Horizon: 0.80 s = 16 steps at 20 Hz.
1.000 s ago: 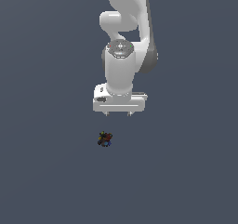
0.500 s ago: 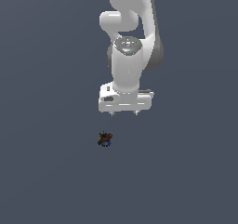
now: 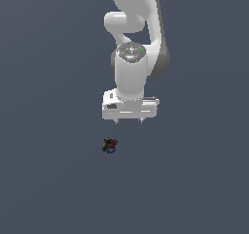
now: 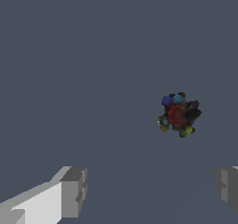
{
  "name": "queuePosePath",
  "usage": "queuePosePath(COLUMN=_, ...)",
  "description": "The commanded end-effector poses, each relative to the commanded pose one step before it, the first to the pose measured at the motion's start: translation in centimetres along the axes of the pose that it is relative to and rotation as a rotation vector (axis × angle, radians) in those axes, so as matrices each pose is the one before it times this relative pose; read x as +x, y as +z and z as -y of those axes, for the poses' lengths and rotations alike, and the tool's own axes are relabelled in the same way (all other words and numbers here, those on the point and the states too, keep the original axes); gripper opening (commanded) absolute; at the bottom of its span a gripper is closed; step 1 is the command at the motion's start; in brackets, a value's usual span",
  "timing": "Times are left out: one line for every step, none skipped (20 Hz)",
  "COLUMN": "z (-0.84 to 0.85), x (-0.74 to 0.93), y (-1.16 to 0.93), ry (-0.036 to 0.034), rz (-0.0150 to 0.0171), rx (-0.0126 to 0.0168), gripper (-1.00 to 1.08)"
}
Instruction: Pick up the object and move it to a goal position.
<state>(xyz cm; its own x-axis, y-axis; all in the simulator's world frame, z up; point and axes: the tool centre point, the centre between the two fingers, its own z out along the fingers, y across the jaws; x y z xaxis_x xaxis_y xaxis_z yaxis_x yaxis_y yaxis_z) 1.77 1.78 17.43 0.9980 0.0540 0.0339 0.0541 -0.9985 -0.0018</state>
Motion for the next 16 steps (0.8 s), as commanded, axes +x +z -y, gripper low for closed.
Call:
queuePosePath(z=-0.766, x=0.354, y=0.778, ry=0.01656, rz=0.00357, rx=0.0002, gripper=1.0)
queuePosePath(z=-0.37, x=0.194, y=0.387, ry=0.00816, rz=0.00145, rx=0.00013, gripper=1.0)
queuePosePath(z=-0.409, x=0.212, y=0.43, ry=0.00897, rz=0.00159, rx=0.00012, gripper=1.0)
queuePosePath(z=-0.446, x=0.227, y=0.473, ry=0.00973, rz=0.00173, rx=0.00008, gripper=1.0)
queuePosePath(z=-0.489, x=0.242, y=0.519, ry=0.0106, rz=0.00188, rx=0.0, gripper=1.0)
queuePosePath(z=-0.528, x=0.257, y=0.566, ry=0.01139, rz=0.00202, rx=-0.00008, gripper=1.0)
queuePosePath(z=-0.57, x=0.27, y=0.614, ry=0.0122, rz=0.00217, rx=-0.00017, gripper=1.0)
queuePosePath(z=-0.602, x=0.279, y=0.655, ry=0.01281, rz=0.00228, rx=-0.00027, gripper=1.0)
queuePosePath(z=-0.577, x=0.26, y=0.633, ry=0.01219, rz=0.00217, rx=-0.00035, gripper=1.0)
queuePosePath(z=-0.539, x=0.237, y=0.595, ry=0.01132, rz=0.00202, rx=-0.0004, gripper=1.0)
queuePosePath(z=-0.5, x=0.215, y=0.556, ry=0.01043, rz=0.00186, rx=-0.00044, gripper=1.0)
queuePosePath(z=-0.462, x=0.194, y=0.516, ry=0.00958, rz=0.00171, rx=-0.00046, gripper=1.0)
queuePosePath(z=-0.42, x=0.174, y=0.474, ry=0.00869, rz=0.00155, rx=-0.00046, gripper=1.0)
queuePosePath(z=-0.381, x=0.154, y=0.432, ry=0.00784, rz=0.0014, rx=-0.00046, gripper=1.0)
queuePosePath(z=-0.342, x=0.136, y=0.388, ry=0.007, rz=0.00125, rx=-0.00044, gripper=1.0)
queuePosePath(z=-0.302, x=0.118, y=0.344, ry=0.00616, rz=0.0011, rx=-0.00041, gripper=1.0)
